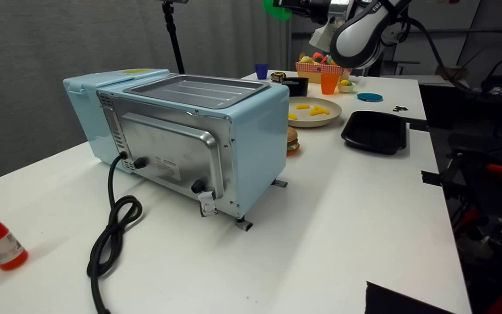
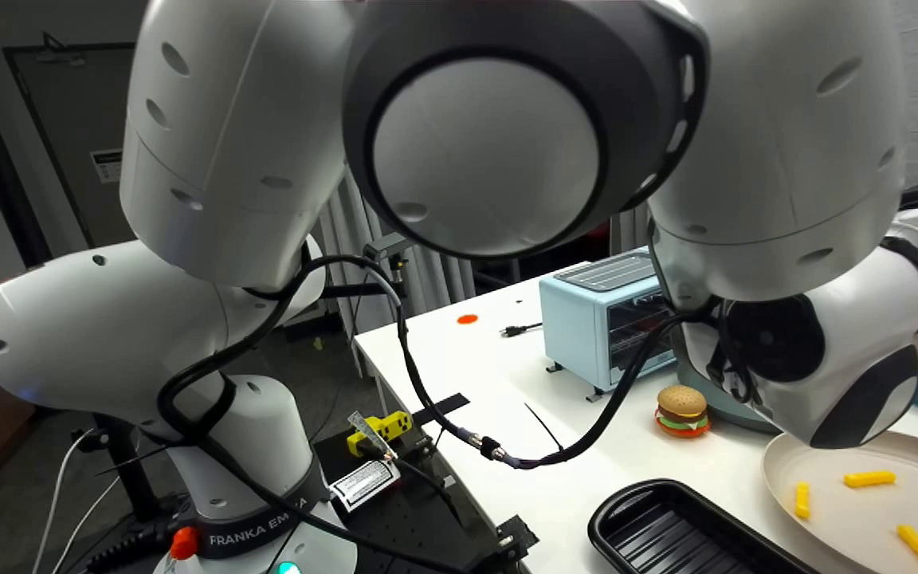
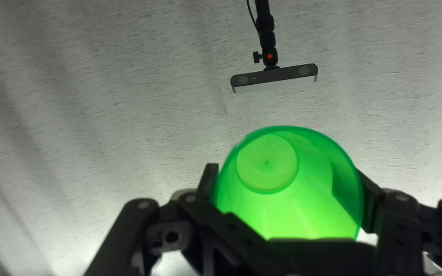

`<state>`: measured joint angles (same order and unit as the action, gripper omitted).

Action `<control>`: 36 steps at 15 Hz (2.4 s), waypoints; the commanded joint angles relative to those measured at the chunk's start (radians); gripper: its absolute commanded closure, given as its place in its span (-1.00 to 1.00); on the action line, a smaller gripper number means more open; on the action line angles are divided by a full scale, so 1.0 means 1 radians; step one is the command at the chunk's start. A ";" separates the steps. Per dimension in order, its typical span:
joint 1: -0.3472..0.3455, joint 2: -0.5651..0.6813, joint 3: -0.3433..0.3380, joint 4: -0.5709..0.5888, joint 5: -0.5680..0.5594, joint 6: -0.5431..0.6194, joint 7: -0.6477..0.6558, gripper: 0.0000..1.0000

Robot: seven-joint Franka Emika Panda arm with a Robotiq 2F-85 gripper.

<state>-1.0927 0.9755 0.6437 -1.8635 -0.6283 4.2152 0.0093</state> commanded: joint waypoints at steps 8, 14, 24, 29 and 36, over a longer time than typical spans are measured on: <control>0.418 -0.229 -0.468 0.047 0.425 -0.283 0.203 -0.06; 0.489 -0.321 -0.551 0.081 0.482 -0.776 0.194 -0.06; 0.695 -0.368 -0.888 0.147 0.602 -1.409 0.144 -0.06; 0.738 -0.362 -0.958 0.118 0.576 -1.569 0.156 -0.06; 0.730 -0.332 -0.978 0.092 0.574 -1.698 0.157 -0.06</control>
<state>-0.3739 0.6347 -0.3105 -1.7706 -0.0506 2.5670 0.1733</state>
